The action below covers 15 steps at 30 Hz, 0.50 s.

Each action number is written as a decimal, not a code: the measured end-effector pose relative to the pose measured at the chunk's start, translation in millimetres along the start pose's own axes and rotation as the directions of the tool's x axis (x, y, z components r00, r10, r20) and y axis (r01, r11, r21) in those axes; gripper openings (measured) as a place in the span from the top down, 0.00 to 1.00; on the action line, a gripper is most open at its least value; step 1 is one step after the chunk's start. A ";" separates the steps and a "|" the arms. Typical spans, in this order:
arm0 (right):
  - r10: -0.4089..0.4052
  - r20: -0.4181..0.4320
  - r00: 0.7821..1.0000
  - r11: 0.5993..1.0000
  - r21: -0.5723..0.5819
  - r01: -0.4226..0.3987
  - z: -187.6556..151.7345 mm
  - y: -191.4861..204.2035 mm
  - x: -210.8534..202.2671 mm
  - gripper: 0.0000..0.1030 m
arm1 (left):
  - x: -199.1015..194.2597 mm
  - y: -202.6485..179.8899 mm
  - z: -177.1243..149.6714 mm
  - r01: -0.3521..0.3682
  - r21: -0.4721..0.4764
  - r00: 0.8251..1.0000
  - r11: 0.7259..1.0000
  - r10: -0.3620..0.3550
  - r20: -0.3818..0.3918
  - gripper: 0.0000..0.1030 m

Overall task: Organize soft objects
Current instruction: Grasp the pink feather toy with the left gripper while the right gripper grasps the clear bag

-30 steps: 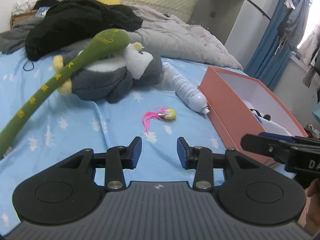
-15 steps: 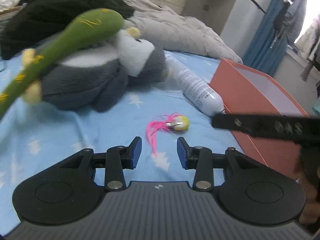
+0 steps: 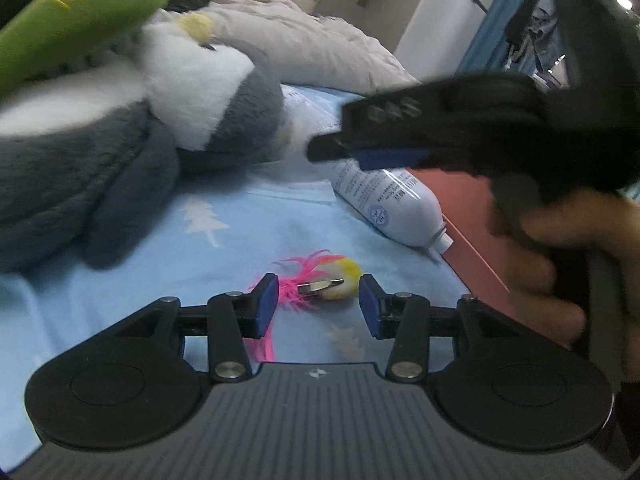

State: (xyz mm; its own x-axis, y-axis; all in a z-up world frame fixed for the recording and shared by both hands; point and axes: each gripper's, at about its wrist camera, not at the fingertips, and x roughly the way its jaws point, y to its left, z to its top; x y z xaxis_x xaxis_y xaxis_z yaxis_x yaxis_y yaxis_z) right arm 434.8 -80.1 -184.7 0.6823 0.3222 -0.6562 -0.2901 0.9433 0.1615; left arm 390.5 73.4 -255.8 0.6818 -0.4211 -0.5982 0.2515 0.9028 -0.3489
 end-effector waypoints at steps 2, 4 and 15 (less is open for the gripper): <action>-0.008 -0.002 1.000 1.000 -0.001 0.008 3.8 -0.2 12.5 0.59 | 6.3 -0.6 1.0 0.017 0.018 1.000 1.000 -0.017 0.005 0.51; -0.018 -0.007 1.000 1.000 0.005 0.018 5.5 -0.6 23.7 0.61 | 8.7 -2.3 1.0 0.006 0.033 0.999 0.999 -0.007 0.034 0.51; -0.049 -0.031 0.998 0.999 0.010 0.049 13.9 0.1 60.0 0.72 | 29.3 10.1 -0.9 0.097 -0.015 0.995 0.995 -0.097 0.005 0.66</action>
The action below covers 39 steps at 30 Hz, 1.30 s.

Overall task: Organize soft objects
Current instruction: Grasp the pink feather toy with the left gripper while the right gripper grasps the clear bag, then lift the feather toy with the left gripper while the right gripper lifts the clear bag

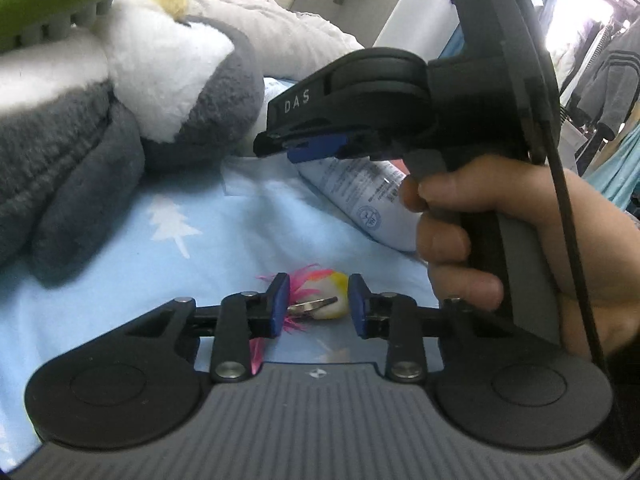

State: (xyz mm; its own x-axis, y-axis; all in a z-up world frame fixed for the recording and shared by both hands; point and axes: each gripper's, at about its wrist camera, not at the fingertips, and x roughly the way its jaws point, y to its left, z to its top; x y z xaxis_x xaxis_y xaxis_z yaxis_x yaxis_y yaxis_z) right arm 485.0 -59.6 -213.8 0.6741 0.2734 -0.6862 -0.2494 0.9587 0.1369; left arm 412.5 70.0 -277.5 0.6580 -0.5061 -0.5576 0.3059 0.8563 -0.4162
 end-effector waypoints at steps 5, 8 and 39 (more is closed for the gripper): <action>0.012 -0.006 1.000 1.000 0.002 -0.012 1.8 -2.5 2.9 0.82 | -0.5 2.8 2.8 0.017 -0.034 1.000 0.999 -0.017 0.009 0.82; 0.021 -0.004 1.000 1.000 0.009 -0.021 2.2 -3.2 0.4 0.87 | -4.1 1.4 3.9 -0.001 -0.035 1.000 0.999 0.002 0.017 0.96; -0.061 -0.011 0.998 0.993 -0.105 0.060 -44.3 0.8 -117.3 0.89 | -43.7 -29.3 -5.6 -0.159 0.154 0.985 0.975 0.166 -0.037 0.90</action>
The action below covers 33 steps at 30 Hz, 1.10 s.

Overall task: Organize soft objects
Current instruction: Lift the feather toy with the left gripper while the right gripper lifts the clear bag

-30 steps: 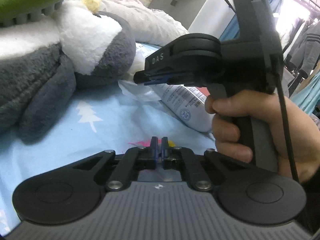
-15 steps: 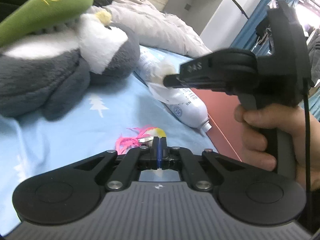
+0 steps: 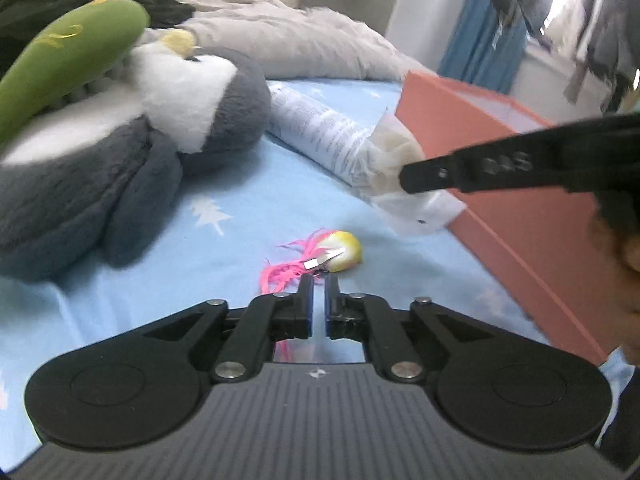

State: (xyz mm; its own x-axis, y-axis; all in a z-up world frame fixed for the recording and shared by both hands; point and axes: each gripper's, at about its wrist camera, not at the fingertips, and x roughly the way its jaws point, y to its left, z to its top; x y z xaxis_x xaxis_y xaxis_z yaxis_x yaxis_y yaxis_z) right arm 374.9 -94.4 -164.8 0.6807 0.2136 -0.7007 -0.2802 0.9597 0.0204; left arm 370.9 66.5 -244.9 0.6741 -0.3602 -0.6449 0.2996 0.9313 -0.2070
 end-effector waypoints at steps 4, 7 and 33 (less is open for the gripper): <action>0.002 -0.018 1.000 1.000 0.001 -0.002 -9.2 -0.6 -4.7 0.89 | 12.1 0.1 6.9 -0.011 0.064 1.000 0.998 0.011 0.005 0.74; -0.002 -0.026 1.000 1.000 0.008 0.002 -14.2 -1.7 -5.3 0.89 | 22.6 1.4 11.8 0.004 0.098 1.000 0.995 -0.003 -0.008 0.61; -0.031 -0.060 0.998 0.999 0.034 0.033 -28.6 -17.8 -12.7 0.89 | 48.5 -2.9 16.4 0.042 0.077 0.998 0.996 -0.038 -0.043 0.81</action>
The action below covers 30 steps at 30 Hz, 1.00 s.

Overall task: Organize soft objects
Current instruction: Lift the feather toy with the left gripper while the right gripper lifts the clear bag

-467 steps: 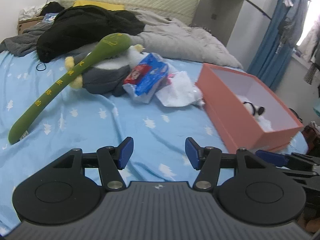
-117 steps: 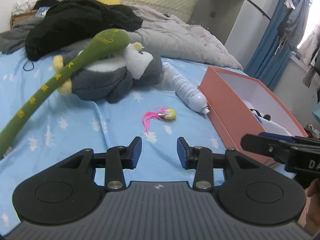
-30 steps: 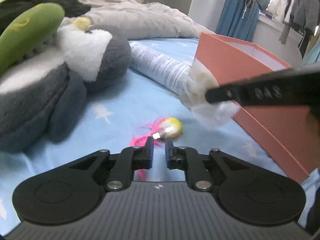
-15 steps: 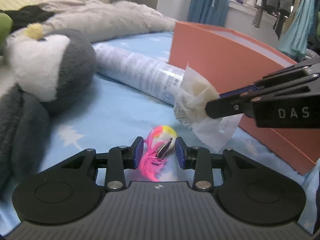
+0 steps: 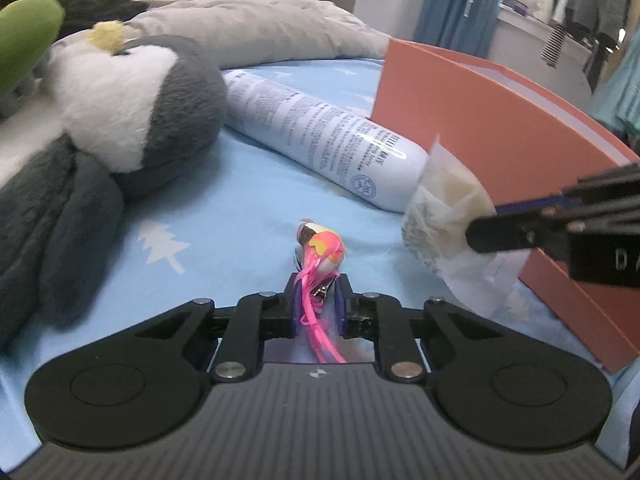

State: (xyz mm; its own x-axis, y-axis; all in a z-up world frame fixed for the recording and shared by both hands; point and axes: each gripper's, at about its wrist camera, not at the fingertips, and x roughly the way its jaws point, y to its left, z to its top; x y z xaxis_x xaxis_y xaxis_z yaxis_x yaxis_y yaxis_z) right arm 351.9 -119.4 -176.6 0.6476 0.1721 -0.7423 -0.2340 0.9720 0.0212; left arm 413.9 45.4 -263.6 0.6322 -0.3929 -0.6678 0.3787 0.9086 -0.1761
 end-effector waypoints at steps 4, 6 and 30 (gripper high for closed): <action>0.017 -0.007 1.000 1.000 0.001 -0.017 -7.4 1.7 -9.1 0.89 | -17.3 -3.0 -4.7 -0.018 -0.051 1.000 0.999 0.018 0.010 0.82; 0.022 -0.005 1.000 1.000 0.000 -0.022 -10.7 2.7 -15.6 0.89 | -28.4 -4.4 -7.6 -0.021 -0.092 1.000 0.996 0.022 0.014 0.82; 0.095 0.008 0.995 0.995 0.019 -0.095 -54.6 -4.7 -122.9 0.89 | -182.6 -73.4 -37.5 -0.071 -0.353 0.993 0.933 0.098 0.059 0.82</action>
State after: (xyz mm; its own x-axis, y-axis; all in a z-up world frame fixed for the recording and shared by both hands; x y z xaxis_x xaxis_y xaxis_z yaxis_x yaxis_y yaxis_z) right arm 233.8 -153.9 -122.1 0.6281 0.2646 -0.7317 -0.2804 0.9542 0.1044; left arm 245.3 55.8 -155.8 0.7047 -0.3098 -0.6383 0.0698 0.9255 -0.3722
